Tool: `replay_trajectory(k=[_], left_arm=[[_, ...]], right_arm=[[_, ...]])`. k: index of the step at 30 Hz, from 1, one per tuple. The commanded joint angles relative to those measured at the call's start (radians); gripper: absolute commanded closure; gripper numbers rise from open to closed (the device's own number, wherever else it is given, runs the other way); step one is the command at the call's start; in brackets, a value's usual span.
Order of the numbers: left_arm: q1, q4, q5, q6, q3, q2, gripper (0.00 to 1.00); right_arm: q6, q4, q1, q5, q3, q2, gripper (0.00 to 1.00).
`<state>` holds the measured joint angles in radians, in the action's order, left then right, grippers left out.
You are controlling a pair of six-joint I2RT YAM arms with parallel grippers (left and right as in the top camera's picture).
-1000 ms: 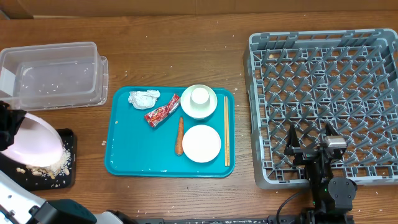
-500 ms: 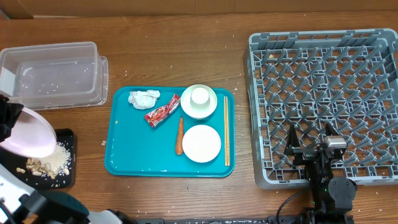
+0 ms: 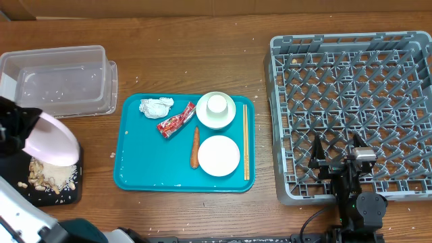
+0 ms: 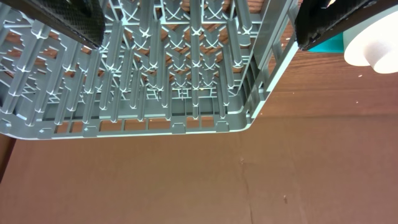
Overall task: Sort waste into correct bins and load items into the dishwasher
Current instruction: 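Tilt the plate to scrape rice and shells onto the black tray, then carry the emptied plate back and set it on the teal tray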
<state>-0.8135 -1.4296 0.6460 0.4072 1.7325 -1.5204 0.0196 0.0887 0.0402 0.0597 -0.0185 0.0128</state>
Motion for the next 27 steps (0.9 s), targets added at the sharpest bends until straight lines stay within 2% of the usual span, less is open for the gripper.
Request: replay_trajectory(k=[1, 4, 7, 12, 17, 20, 23, 27], left_arm=[[0.087, -0.042, -0.003, -0.075, 0.017, 0.024, 0.96], [0.204, -0.077, -0.045, -0.106, 0.017, 0.022, 0.96], [0.351, -0.082, -0.177, -0.104, 0.016, 0.022, 0.96], [0.591, -0.081, -0.442, -0.004, 0.000, 0.021, 0.96], [0.806, -0.059, -0.513, 0.002, -0.033, 0.008, 0.96], [0.916, -0.044, -0.602, 0.072, -0.076, 0.004, 0.96], [1.001, -0.021, -0.671, 0.127, -0.144, 0.004, 0.96], [1.086, 0.050, -0.680, 0.171, -0.270, 0.004, 0.96]], right_arm=[[0.003, -0.008, 0.005, -0.006, 0.010, -0.010, 0.00], [0.003, -0.008, 0.005, -0.006, 0.010, -0.010, 0.00], [0.003, -0.008, 0.005, -0.006, 0.010, -0.010, 0.00], [0.003, -0.008, 0.005, -0.006, 0.010, -0.010, 0.00], [0.003, -0.008, 0.005, -0.006, 0.010, -0.010, 0.00], [0.003, -0.008, 0.005, -0.006, 0.010, -0.010, 0.00], [0.003, -0.008, 0.005, -0.006, 0.010, -0.010, 0.00], [0.003, -0.008, 0.005, -0.006, 0.010, -0.010, 0.00]])
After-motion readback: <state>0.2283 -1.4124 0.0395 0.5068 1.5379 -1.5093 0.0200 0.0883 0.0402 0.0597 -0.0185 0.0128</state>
